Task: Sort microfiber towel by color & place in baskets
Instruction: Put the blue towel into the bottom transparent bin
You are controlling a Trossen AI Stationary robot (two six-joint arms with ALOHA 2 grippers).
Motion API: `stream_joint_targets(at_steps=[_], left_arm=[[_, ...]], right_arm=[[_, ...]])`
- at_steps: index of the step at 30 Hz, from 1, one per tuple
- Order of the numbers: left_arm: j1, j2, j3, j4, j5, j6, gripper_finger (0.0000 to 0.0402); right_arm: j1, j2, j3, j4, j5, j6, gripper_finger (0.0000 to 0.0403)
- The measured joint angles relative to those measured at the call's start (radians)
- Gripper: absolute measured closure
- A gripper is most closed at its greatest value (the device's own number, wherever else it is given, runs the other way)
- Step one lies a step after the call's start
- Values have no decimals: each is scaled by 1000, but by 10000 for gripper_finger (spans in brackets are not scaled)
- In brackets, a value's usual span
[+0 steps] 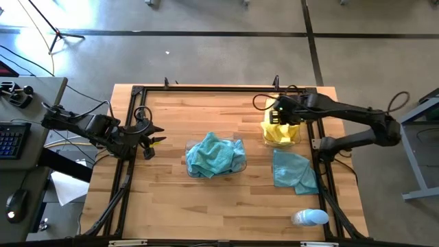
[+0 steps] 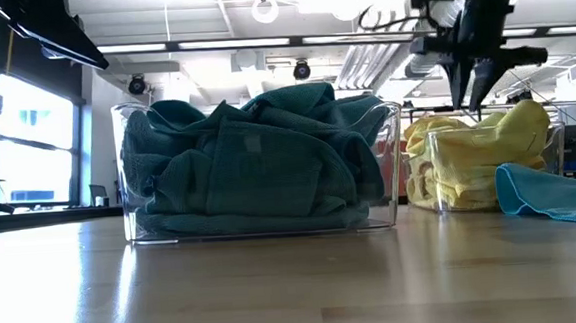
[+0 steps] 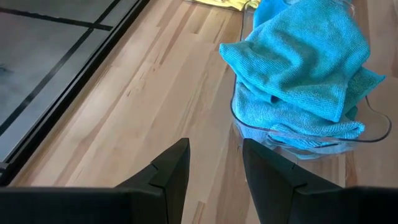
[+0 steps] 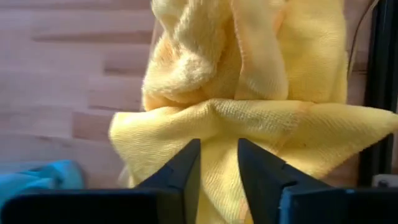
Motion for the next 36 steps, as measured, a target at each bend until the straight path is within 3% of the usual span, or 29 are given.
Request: stream_joint_targets(at_steps=[5,11,18,23,30,36], left_arm=[[0,0,0,0,9,0,266],[0,0,0,0,24,0,266],[0,0,0,0,53,1,266],[0,0,0,0,74,1,266],[0,0,0,0,104,1,266],[0,0,0,0,130,-5,266]], right_arm=[[69,-83,0,64,2,35,269],[241,-97,0,109,-36,192,263],[508,-12,0,90,-40,469,265],[659,71,0,-22,-52,679,265],[776,196,0,-129,-165,837,265],[841,311,0,-122,-172,879,265]])
